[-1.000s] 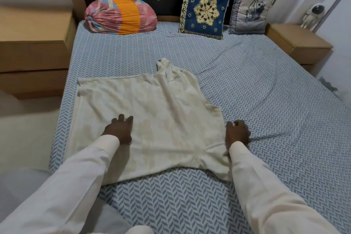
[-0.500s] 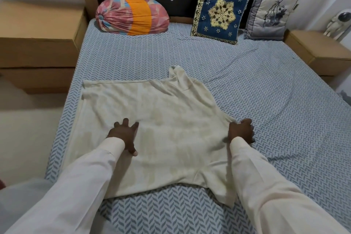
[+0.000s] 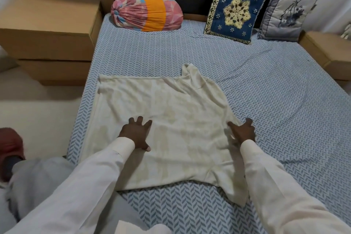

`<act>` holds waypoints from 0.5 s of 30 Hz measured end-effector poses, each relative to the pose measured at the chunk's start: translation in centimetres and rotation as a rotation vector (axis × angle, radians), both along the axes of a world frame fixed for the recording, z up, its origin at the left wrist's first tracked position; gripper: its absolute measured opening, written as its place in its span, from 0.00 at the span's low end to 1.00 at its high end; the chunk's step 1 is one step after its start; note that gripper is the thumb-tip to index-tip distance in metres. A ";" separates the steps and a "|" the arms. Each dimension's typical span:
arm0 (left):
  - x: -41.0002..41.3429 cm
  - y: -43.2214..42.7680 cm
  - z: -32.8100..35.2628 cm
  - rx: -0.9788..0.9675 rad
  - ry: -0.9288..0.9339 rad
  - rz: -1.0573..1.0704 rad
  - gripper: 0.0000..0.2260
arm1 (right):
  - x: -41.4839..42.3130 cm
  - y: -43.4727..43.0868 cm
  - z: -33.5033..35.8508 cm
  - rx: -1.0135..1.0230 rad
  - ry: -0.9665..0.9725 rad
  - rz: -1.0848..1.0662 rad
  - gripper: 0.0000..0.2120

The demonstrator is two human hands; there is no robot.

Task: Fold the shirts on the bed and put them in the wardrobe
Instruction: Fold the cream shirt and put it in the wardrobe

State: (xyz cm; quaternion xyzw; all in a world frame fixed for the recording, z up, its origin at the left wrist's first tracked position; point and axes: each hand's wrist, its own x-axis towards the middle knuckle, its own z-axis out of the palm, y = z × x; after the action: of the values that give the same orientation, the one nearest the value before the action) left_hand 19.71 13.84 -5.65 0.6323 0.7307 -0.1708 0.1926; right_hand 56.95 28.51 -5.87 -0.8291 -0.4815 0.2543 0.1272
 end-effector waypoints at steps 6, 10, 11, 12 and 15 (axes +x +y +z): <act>-2.3 -5.7 0.3 0.197 -0.261 -0.036 0.33 | -1.2 -5.8 0.4 0.106 -0.252 0.244 0.44; -3.2 -11.3 0.5 -0.048 -0.216 -0.127 0.33 | -1.3 -10.6 0.2 0.085 -0.051 0.646 0.29; -3.2 -12.4 0.5 -0.093 -0.160 -0.169 0.32 | -1.4 -11.8 0.0 -0.054 -0.034 0.782 0.27; -3.2 -13.5 0.4 -0.109 -0.107 -0.193 0.29 | -1.4 -13.0 -0.2 -0.190 -0.065 0.901 0.27; -4.0 -15.3 0.5 -0.022 0.009 -0.196 0.21 | -1.4 -14.8 -1.0 -0.263 -0.184 0.955 0.25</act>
State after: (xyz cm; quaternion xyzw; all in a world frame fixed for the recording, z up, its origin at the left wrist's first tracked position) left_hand 15.69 -1.51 -5.12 0.6979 0.6642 -0.1998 0.1787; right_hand 55.59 13.69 -6.82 -0.5440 -0.7803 0.2685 -0.1518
